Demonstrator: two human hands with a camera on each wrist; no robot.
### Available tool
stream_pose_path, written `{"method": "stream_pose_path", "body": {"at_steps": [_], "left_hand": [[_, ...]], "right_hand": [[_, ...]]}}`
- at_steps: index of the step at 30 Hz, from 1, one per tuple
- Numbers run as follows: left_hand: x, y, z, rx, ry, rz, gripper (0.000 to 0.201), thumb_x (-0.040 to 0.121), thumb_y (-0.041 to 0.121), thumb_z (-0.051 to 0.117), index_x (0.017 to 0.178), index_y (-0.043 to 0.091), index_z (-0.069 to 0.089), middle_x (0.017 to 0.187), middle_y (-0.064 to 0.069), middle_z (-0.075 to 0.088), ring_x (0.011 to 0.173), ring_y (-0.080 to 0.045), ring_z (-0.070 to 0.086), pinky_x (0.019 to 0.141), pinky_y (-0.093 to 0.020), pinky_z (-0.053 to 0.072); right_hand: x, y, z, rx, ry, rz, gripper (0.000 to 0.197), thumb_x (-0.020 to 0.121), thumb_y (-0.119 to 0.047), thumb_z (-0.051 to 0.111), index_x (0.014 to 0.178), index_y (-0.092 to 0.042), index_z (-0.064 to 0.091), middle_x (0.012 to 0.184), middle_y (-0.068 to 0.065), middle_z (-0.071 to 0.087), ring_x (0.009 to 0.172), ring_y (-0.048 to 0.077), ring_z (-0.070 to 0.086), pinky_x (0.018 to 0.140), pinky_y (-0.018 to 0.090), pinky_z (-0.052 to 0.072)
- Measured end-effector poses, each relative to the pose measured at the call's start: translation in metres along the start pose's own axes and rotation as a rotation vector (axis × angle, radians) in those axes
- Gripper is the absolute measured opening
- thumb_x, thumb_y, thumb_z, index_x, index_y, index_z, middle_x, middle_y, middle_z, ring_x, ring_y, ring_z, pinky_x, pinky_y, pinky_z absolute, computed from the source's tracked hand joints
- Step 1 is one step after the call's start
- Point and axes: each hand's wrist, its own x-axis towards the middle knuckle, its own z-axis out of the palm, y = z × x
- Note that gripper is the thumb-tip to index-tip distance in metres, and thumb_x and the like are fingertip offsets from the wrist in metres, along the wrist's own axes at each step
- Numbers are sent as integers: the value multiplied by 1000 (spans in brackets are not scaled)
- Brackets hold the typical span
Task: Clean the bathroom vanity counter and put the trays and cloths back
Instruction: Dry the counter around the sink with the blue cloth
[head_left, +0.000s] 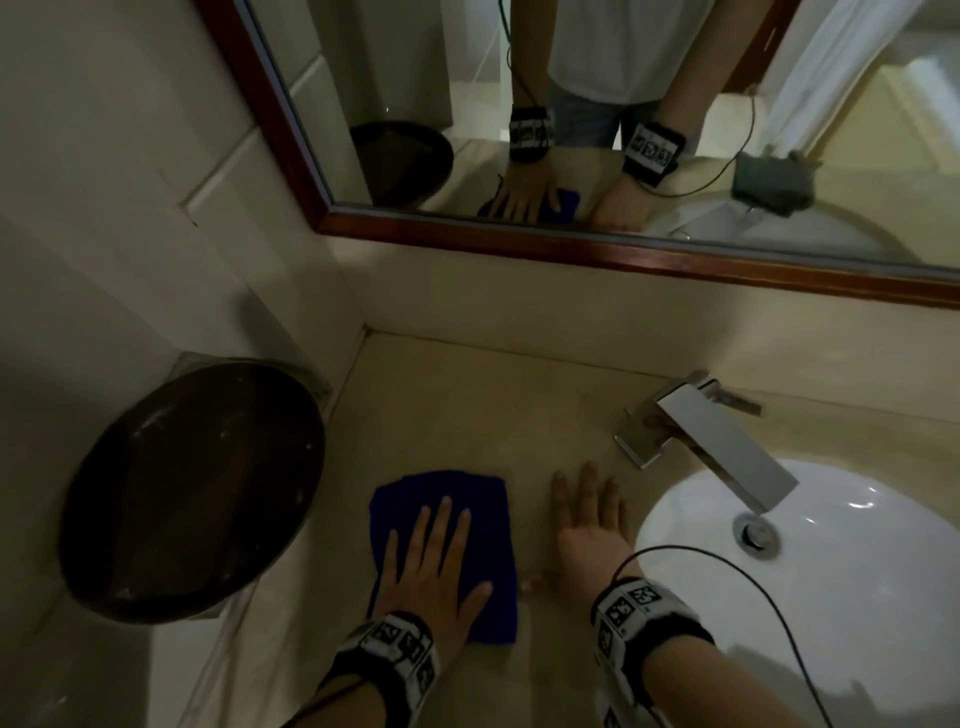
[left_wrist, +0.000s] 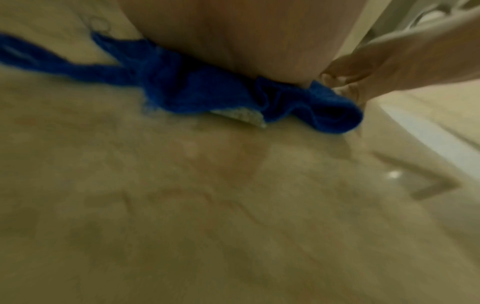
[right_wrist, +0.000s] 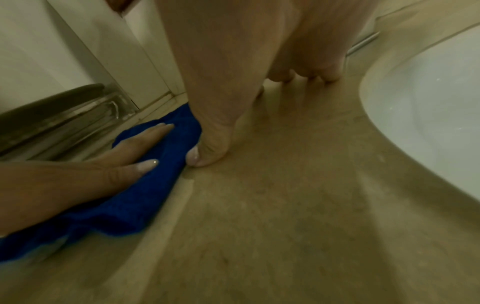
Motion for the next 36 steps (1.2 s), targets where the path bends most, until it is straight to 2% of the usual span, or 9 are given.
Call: {"method": "stream_pose_path", "body": {"at_steps": [4, 8, 14, 17, 19, 25, 29, 34, 36], "left_hand": [[42, 0, -23, -43, 64, -36, 78, 91, 71, 12, 153, 24, 15, 160, -1, 7, 141, -25, 26, 112, -47, 8], [93, 9, -46, -31, 53, -100, 83, 67, 75, -26, 137, 31, -39, 145, 6, -43, 143, -20, -26, 114, -49, -14], [68, 14, -32, -8, 76, -52, 81, 74, 69, -27, 143, 28, -33, 149, 4, -39, 144, -20, -21, 115, -50, -10], [15, 14, -5, -6, 50, 18, 78, 92, 68, 8, 153, 20, 12, 160, -2, 13, 142, -26, 21, 109, -50, 16], [-7, 8, 7, 34, 7, 76, 78, 91, 68, 25, 150, 18, 23, 157, -4, 23, 140, -26, 27, 110, -46, 14], [31, 10, -9, 9, 12, 101, 75, 92, 68, 15, 150, 21, 25, 157, -3, 24, 139, -26, 28, 111, -48, 7], [84, 37, -26, 46, 188, 21, 73, 84, 64, -17, 144, 27, -30, 153, 2, -32, 144, -22, -19, 106, -48, -24], [73, 41, -26, 85, 157, 79, 73, 86, 63, -12, 148, 26, -23, 157, 1, -25, 145, -21, -16, 113, -52, -8], [47, 36, -16, 52, 112, 128, 73, 92, 63, 12, 153, 24, 8, 161, -2, 4, 146, -26, 8, 113, -53, 8]], "right_hand": [[4, 2, 4, 19, 21, -16, 131, 71, -68, 65, 144, -16, -30, 139, 17, -49, 131, 46, -37, 115, 56, -11], [8, 9, 11, 25, 77, -41, 132, 67, -75, 62, 146, -17, -27, 133, 13, -52, 129, 42, -40, 114, 57, -12], [6, 4, 6, -26, 68, -8, 130, 70, -71, 63, 147, -15, -25, 140, 16, -47, 135, 47, -32, 115, 58, -8], [-2, 2, -1, -32, 45, -16, 125, 75, -61, 67, 147, -17, -26, 143, 17, -44, 135, 46, -31, 116, 56, -7], [-6, 6, -4, -39, 11, -39, 129, 73, -58, 71, 146, -19, -28, 145, 16, -44, 136, 43, -33, 117, 52, -9], [-6, 14, -4, -77, 8, -68, 134, 70, -52, 76, 146, -18, -28, 146, 17, -43, 136, 42, -33, 115, 51, -11], [2, 14, 2, -60, 26, -65, 139, 65, -54, 79, 146, -18, -28, 146, 16, -43, 134, 43, -35, 116, 53, -11], [2, 14, 5, -63, 75, -63, 136, 68, -57, 76, 144, -19, -30, 134, 5, -48, 131, 38, -38, 115, 51, -10], [-3, 13, 3, -53, 94, -60, 123, 78, -55, 68, 146, -19, -27, 140, 7, -46, 137, 40, -31, 118, 49, -7]]}}
